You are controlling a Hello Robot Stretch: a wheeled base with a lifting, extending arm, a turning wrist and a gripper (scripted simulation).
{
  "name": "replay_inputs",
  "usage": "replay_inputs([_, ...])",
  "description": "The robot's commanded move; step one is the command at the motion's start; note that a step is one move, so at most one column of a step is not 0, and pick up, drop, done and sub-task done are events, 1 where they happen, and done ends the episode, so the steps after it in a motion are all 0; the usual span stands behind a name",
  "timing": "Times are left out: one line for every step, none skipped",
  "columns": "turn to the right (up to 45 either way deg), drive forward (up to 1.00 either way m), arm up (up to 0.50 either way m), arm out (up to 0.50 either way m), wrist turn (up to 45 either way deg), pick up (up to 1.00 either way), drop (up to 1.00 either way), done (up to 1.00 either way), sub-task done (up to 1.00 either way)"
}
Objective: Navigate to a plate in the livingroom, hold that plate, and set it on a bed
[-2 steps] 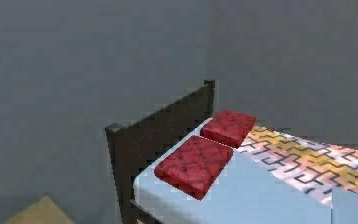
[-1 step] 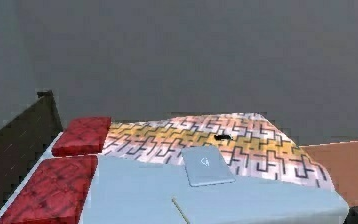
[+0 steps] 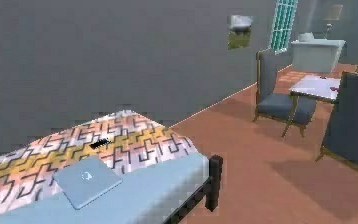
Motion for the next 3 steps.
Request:
replay_inputs([-45.0, 0.00, 0.00, 0.00, 0.0, 0.00, 0.00, 0.00, 0.00])
replay_inputs([-6.0, 0.00, 0.00, 0.00, 0.0, 0.00, 0.00, 0.00, 0.00])
replay_inputs([-3.0, 0.00, 0.00, 0.00, 0.0, 0.00, 0.00, 0.00, 0.00])
